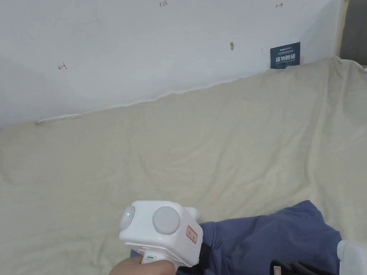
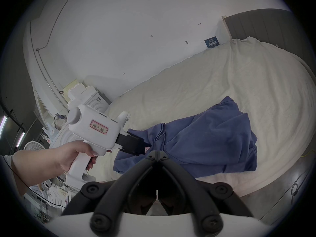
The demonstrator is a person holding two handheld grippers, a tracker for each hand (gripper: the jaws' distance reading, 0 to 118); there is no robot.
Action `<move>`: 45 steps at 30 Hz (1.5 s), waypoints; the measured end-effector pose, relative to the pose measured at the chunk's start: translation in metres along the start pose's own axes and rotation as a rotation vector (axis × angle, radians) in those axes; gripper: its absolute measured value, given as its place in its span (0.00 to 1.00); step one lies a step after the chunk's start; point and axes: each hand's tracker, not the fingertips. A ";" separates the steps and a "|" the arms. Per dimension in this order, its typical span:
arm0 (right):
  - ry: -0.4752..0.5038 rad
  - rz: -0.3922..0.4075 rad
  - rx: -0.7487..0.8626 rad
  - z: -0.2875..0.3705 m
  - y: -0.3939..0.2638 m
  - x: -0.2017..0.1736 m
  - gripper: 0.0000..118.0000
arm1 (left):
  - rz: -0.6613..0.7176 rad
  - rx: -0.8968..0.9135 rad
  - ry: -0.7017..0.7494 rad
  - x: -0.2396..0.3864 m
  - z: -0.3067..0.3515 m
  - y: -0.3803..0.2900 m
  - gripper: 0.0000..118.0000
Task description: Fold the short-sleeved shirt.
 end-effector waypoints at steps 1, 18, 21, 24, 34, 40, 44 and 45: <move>-0.003 0.005 -0.001 0.001 0.000 -0.001 0.00 | 0.004 0.013 -0.028 0.001 0.004 0.001 0.00; -0.039 0.101 0.015 0.022 0.011 -0.026 0.00 | 0.319 0.379 -0.434 -0.142 0.102 -0.064 0.00; -0.043 0.107 -0.012 0.014 0.010 -0.030 0.00 | 0.401 0.345 -0.448 -0.188 0.088 -0.080 0.14; -0.039 0.108 -0.041 0.006 0.009 -0.036 0.00 | 0.460 0.270 -0.553 -0.215 0.063 -0.091 1.00; -0.064 0.095 -0.106 -0.019 0.002 -0.041 0.00 | 0.368 0.166 -0.802 -0.212 -0.019 -0.084 1.00; -0.094 0.081 -0.137 -0.032 0.001 -0.038 0.00 | 0.481 0.161 -0.951 -0.208 -0.044 -0.064 1.00; -0.093 0.086 -0.161 -0.040 0.001 -0.040 0.00 | 0.507 0.234 -0.762 -0.208 -0.029 -0.067 0.52; -0.091 0.091 -0.164 -0.041 0.000 -0.041 0.00 | 0.508 0.242 -0.712 -0.210 -0.026 -0.067 0.38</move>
